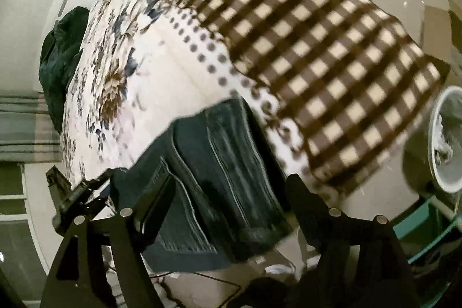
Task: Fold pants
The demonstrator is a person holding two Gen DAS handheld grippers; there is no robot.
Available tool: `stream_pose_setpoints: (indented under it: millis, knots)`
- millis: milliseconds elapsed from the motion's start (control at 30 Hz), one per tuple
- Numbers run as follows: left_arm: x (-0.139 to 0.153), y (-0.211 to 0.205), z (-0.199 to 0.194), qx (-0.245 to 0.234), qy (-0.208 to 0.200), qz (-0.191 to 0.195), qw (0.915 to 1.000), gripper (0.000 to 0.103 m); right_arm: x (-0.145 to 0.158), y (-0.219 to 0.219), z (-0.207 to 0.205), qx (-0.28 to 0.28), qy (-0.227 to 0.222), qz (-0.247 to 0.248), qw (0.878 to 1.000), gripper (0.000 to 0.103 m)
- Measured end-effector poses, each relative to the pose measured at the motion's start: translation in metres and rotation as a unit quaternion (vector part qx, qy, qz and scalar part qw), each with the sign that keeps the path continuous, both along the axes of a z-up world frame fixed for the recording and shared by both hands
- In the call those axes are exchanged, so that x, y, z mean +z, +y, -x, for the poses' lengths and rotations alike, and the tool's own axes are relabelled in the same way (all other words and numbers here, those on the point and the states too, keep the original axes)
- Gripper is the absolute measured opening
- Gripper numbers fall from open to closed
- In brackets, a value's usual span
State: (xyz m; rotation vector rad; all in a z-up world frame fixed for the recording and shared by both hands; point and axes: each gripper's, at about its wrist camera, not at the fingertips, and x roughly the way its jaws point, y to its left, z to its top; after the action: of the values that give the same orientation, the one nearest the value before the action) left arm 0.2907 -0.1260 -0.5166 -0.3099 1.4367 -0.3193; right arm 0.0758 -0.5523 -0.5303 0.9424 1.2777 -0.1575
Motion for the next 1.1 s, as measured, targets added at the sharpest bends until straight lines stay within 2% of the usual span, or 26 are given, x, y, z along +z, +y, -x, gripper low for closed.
stream_pose_setpoints:
  millis: [100, 133, 167, 200, 233, 333, 400, 433, 500, 567, 600, 633, 667, 767, 867, 1000, 1100]
  knots:
    - [-0.011, 0.013, 0.0, 0.017, 0.004, -0.008, 0.9998, 0.017, -0.016, 0.004, -0.019, 0.025, 0.013, -0.007, 1.0, 0.081]
    - [-0.016, 0.02, 0.0, 0.028, 0.011, 0.0, 0.9996, 0.015, -0.028, 0.005, -0.024, 0.03, 0.032, -0.008, 0.999, 0.072]
    - [-0.018, 0.025, 0.0, 0.037, 0.016, 0.013, 0.9991, 0.015, -0.033, 0.004, -0.026, 0.028, 0.034, -0.007, 0.999, 0.048]
    - [-0.022, 0.027, 0.0, 0.043, 0.019, 0.022, 0.9986, 0.015, -0.038, 0.002, -0.027, 0.024, 0.036, -0.004, 0.999, 0.03]
    - [-0.024, 0.028, 0.0, 0.044, 0.02, 0.026, 0.9985, 0.015, -0.045, 0.0, -0.027, 0.021, 0.047, 0.01, 0.999, 0.029]
    - [-0.023, 0.022, 0.001, 0.038, 0.02, 0.021, 0.9989, 0.016, -0.057, -0.003, -0.026, 0.018, 0.058, 0.008, 0.998, 0.029]
    - [-0.02, 0.019, -0.001, 0.042, 0.025, 0.022, 0.9986, 0.016, -0.054, -0.001, -0.028, 0.026, 0.059, 0.015, 0.998, 0.029]
    - [-0.016, 0.02, 0.0, 0.049, 0.029, 0.024, 0.9981, 0.016, -0.053, -0.003, -0.028, 0.023, 0.06, 0.011, 0.998, 0.03]
    - [-0.003, 0.022, 0.003, 0.062, 0.025, 0.028, 0.9974, 0.018, -0.046, -0.008, -0.023, 0.007, 0.058, -0.013, 0.998, 0.05]
    - [0.021, 0.027, 0.015, 0.075, 0.002, 0.031, 0.9967, 0.034, -0.031, -0.013, -0.014, -0.008, 0.035, -0.027, 0.999, 0.088]
    - [0.028, 0.029, 0.022, 0.08, -0.005, 0.038, 0.996, 0.056, -0.021, -0.017, -0.006, -0.015, 0.018, -0.032, 0.999, 0.096]
    - [0.034, 0.031, 0.03, 0.085, -0.012, 0.045, 0.9953, 0.081, -0.01, -0.02, 0.005, -0.025, -0.003, -0.037, 0.999, 0.096]
    - [0.038, 0.032, 0.039, 0.09, -0.016, 0.048, 0.9947, 0.088, -0.004, -0.021, 0.015, -0.031, -0.012, -0.04, 0.999, 0.096]
    - [0.036, 0.035, 0.071, 0.099, -0.004, 0.055, 0.9935, 0.09, -0.001, -0.018, 0.047, -0.06, -0.02, -0.067, 0.996, 0.096]
    - [0.015, 0.032, 0.095, 0.105, 0.023, 0.057, 0.9926, 0.09, -0.02, -0.003, 0.07, -0.08, -0.012, -0.109, 0.991, 0.096]
    - [-0.019, 0.026, 0.113, 0.109, 0.055, 0.054, 0.991, 0.09, -0.062, 0.022, 0.07, -0.086, -0.014, -0.158, 0.984, 0.096]
    - [-0.03, 0.021, 0.114, 0.105, 0.05, 0.061, 0.9913, 0.093, -0.09, 0.034, 0.056, -0.083, -0.023, -0.171, 0.981, 0.096]
